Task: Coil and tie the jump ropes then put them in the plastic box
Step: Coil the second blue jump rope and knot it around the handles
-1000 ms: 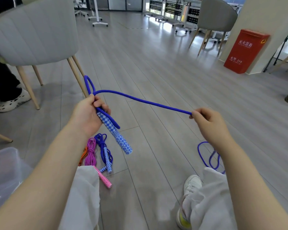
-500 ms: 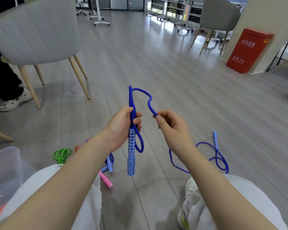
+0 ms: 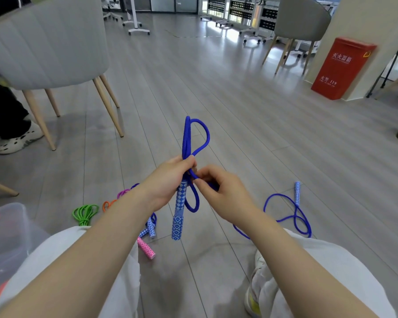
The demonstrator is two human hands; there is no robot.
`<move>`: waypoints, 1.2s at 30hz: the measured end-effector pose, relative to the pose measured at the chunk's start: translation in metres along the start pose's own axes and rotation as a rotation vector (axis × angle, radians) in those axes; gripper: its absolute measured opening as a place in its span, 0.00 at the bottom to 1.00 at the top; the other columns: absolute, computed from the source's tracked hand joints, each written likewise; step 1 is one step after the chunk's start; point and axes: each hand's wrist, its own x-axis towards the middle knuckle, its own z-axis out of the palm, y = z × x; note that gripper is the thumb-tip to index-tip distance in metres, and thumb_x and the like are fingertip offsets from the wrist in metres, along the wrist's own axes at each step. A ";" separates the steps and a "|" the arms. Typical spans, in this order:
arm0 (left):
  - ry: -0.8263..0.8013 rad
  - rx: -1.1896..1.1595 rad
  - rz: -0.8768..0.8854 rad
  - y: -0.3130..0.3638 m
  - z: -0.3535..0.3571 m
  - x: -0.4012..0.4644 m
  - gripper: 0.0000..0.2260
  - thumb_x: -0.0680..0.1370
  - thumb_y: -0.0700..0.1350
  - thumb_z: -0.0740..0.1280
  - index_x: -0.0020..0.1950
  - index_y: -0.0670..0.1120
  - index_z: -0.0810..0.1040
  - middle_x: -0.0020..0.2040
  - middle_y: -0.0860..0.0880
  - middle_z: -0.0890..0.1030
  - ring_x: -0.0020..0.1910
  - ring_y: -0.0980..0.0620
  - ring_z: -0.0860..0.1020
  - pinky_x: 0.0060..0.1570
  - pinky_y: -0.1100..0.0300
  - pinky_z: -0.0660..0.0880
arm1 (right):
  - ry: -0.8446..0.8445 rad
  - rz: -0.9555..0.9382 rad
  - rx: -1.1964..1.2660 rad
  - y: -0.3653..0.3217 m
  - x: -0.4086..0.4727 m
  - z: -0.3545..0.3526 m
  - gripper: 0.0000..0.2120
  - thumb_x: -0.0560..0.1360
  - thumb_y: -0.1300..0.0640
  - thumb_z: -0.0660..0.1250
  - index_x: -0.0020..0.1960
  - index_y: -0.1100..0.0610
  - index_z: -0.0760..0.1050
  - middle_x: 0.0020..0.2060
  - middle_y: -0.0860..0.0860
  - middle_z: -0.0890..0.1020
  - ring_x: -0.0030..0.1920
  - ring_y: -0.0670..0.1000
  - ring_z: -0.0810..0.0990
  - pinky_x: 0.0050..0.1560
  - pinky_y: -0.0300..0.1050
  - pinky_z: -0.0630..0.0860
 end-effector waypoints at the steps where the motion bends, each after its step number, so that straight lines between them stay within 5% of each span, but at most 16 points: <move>1: 0.000 -0.013 -0.005 0.000 -0.001 0.000 0.11 0.82 0.47 0.60 0.43 0.45 0.75 0.35 0.50 0.75 0.36 0.52 0.73 0.43 0.57 0.71 | -0.015 0.009 -0.003 0.001 0.000 -0.001 0.04 0.79 0.53 0.65 0.51 0.52 0.77 0.38 0.45 0.81 0.39 0.44 0.77 0.41 0.39 0.75; 8: 0.014 -0.409 -0.043 0.015 -0.007 -0.003 0.11 0.84 0.43 0.55 0.45 0.43 0.72 0.37 0.48 0.81 0.47 0.47 0.83 0.53 0.51 0.78 | -0.007 0.096 -0.109 0.012 0.004 -0.023 0.12 0.78 0.45 0.63 0.43 0.51 0.78 0.27 0.43 0.73 0.29 0.42 0.69 0.33 0.38 0.66; 12: 0.104 -0.595 -0.025 0.024 -0.023 -0.001 0.11 0.84 0.44 0.53 0.44 0.47 0.69 0.31 0.53 0.74 0.38 0.53 0.81 0.40 0.57 0.77 | 0.001 0.209 -0.190 0.023 0.003 -0.048 0.15 0.77 0.42 0.64 0.40 0.52 0.78 0.25 0.43 0.71 0.28 0.43 0.67 0.33 0.40 0.65; 20: 0.305 -0.765 0.073 0.033 -0.065 0.006 0.12 0.84 0.44 0.52 0.44 0.46 0.70 0.29 0.54 0.71 0.36 0.54 0.75 0.46 0.59 0.72 | 0.059 0.312 -0.146 0.033 -0.005 -0.093 0.13 0.76 0.45 0.67 0.41 0.54 0.79 0.23 0.42 0.70 0.26 0.43 0.65 0.33 0.41 0.64; 24: 0.324 -0.671 0.097 0.033 -0.070 0.006 0.11 0.84 0.43 0.53 0.46 0.45 0.72 0.29 0.54 0.72 0.33 0.55 0.74 0.41 0.61 0.74 | 0.139 0.302 -0.058 0.030 -0.006 -0.101 0.09 0.78 0.52 0.66 0.41 0.55 0.79 0.27 0.43 0.70 0.26 0.42 0.65 0.33 0.42 0.63; 30: 0.218 -0.397 0.068 0.026 -0.045 0.002 0.10 0.83 0.41 0.55 0.46 0.44 0.72 0.31 0.52 0.73 0.30 0.54 0.72 0.40 0.59 0.74 | 0.182 0.239 0.068 0.014 -0.003 -0.082 0.07 0.78 0.55 0.64 0.45 0.57 0.78 0.40 0.61 0.79 0.37 0.48 0.70 0.40 0.45 0.67; 36: -0.026 -0.095 -0.055 0.021 -0.019 -0.011 0.08 0.83 0.41 0.58 0.48 0.43 0.75 0.37 0.48 0.79 0.32 0.54 0.74 0.44 0.57 0.75 | 0.164 0.183 0.073 0.010 0.003 -0.062 0.06 0.78 0.53 0.65 0.44 0.52 0.79 0.39 0.53 0.80 0.35 0.44 0.71 0.39 0.40 0.70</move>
